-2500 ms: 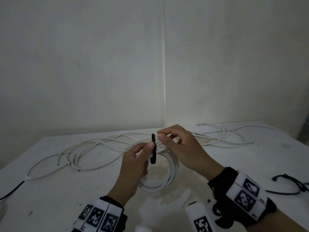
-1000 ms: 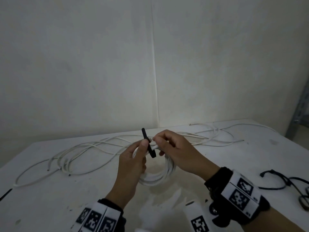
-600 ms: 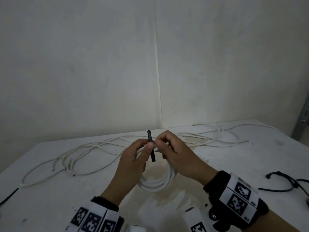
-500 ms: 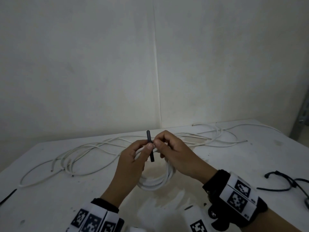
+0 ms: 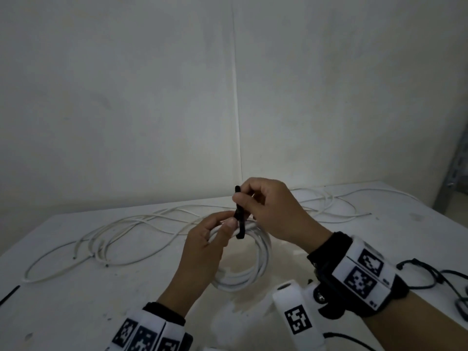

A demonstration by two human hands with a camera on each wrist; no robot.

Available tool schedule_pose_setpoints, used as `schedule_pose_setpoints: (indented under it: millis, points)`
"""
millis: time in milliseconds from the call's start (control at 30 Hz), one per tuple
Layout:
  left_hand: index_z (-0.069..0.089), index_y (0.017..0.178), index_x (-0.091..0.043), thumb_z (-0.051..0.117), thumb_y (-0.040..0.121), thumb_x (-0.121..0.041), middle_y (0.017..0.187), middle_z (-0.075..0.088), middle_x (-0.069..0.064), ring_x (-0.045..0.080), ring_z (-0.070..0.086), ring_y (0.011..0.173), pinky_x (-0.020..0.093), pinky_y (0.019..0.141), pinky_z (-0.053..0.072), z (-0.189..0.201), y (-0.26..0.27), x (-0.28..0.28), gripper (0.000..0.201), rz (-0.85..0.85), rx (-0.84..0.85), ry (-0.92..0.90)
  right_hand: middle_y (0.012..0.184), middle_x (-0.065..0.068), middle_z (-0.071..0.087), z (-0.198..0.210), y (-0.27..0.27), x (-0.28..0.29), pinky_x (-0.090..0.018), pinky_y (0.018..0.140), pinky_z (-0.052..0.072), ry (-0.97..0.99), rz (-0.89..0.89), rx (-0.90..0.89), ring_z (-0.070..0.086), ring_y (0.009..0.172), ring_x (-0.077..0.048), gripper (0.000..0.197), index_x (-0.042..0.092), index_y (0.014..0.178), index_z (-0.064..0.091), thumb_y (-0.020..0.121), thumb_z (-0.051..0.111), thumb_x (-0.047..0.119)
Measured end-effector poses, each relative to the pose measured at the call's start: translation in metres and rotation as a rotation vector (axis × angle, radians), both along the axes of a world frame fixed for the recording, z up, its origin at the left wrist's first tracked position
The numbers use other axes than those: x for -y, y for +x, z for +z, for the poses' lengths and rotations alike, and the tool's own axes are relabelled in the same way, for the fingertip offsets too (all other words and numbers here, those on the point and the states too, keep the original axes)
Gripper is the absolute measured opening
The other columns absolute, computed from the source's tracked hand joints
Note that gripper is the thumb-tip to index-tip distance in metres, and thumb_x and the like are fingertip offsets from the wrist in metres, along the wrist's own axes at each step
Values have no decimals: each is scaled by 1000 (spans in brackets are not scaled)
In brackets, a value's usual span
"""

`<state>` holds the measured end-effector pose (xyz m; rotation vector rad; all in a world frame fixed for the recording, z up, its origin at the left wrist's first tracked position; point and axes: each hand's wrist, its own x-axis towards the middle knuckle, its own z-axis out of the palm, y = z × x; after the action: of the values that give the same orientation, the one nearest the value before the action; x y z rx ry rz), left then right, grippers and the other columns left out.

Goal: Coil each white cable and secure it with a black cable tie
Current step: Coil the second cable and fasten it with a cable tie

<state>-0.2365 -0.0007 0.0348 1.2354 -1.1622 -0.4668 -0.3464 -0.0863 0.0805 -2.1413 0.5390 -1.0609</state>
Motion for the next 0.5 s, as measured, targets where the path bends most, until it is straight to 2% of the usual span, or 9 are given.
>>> schedule_pose_setpoints:
  millis: [100, 200, 267, 367, 433, 500]
  points:
    - [68, 83, -25, 53, 83, -31, 46, 54, -19, -3, 46, 43, 7, 46, 34, -1, 0, 1, 15, 22, -53, -17, 62, 9, 58, -9, 2, -5, -11, 56, 39, -34, 6, 10, 51, 55, -1, 16, 17, 68, 62, 84, 66, 18]
    - [68, 73, -28, 60, 82, -23, 52, 61, -20, -7, 51, 48, 7, 48, 36, -2, -1, 1, 13, 58, -32, -42, 61, 8, 60, -14, 2, -7, -11, 54, 40, -43, -5, 50, 54, 53, -1, 14, 8, 71, 67, 82, 67, 16]
    - [68, 71, -29, 63, 81, -19, 57, 64, -19, -6, 52, 49, 7, 48, 37, -2, 0, 2, 15, 64, -11, -50, 57, 8, 57, -14, 2, -8, -10, 53, 38, -91, -18, 70, 53, 53, -3, 17, 13, 67, 64, 84, 65, 15]
    - [68, 70, -27, 64, 80, -17, 57, 65, -15, -4, 53, 49, 6, 48, 37, 1, -2, 2, 15, 38, -1, -56, 51, 6, 50, -10, 4, -7, -13, 47, 36, -139, -66, 116, 49, 49, -9, 30, 25, 62, 47, 88, 59, 16]
    - [68, 70, -28, 66, 79, -19, 63, 68, -14, -3, 59, 56, 8, 53, 43, 1, -6, 2, 13, 28, 24, -49, 51, -3, 52, -4, 4, -5, -21, 48, 41, -121, -88, 157, 52, 47, -11, 26, 18, 65, 47, 89, 56, 16]
    - [68, 70, -30, 67, 78, -20, 68, 70, -15, -1, 62, 63, 11, 61, 48, 0, -8, 3, 13, 36, 40, -48, 52, -3, 52, 1, 6, -4, -21, 49, 43, -86, -96, 174, 52, 45, -7, 25, 14, 67, 46, 91, 54, 11]
